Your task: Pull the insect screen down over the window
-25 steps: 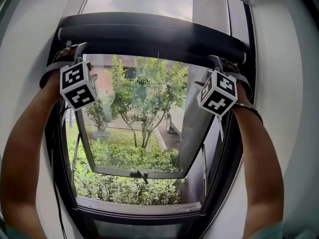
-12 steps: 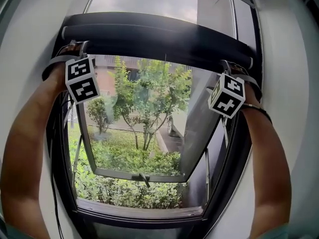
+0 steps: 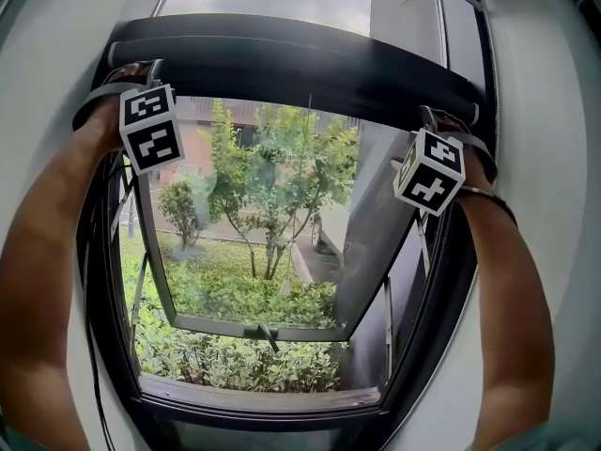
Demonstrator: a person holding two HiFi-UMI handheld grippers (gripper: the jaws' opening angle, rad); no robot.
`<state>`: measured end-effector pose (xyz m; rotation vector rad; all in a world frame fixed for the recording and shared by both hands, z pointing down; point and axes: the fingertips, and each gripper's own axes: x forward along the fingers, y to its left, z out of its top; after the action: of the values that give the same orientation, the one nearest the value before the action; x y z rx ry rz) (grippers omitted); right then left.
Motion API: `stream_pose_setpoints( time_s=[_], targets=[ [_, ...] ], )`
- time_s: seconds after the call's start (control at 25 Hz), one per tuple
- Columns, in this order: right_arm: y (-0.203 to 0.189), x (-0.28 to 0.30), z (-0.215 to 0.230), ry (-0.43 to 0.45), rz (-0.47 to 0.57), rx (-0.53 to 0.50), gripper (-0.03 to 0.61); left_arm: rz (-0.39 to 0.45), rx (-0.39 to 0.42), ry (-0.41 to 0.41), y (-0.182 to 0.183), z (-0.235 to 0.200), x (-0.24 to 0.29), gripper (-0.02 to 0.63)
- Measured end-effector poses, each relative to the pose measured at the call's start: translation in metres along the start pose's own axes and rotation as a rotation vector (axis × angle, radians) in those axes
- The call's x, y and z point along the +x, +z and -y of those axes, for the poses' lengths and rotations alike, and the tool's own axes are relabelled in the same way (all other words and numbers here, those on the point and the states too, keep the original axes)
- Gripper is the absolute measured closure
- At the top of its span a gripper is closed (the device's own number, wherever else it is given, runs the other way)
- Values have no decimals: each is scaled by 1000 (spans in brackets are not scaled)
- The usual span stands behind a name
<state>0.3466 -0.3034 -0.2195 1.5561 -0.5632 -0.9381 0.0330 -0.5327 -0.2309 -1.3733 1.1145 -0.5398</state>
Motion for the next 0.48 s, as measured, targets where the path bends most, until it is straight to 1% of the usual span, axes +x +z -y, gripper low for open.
stream_pose_setpoints(
  time_s=[0.16, 0.24, 0.28, 0.36, 0.48],
  targets=[
    [-1, 4, 2, 1, 1, 0, 233, -26, 52, 7, -1, 0, 6, 203],
    [2, 5, 4, -4, 3, 1, 233, -30, 58, 15, -4, 2, 8, 204],
    [3, 6, 5, -6, 4, 1, 233, -33, 56, 22, -6, 4, 9, 178],
    [4, 6, 4, -7, 8, 2, 233, -37, 53, 42, -7, 6, 12, 178],
    [3, 5, 0, 1, 14, 10, 233, -56, 95, 49, -8, 8, 13, 178]
  ],
)
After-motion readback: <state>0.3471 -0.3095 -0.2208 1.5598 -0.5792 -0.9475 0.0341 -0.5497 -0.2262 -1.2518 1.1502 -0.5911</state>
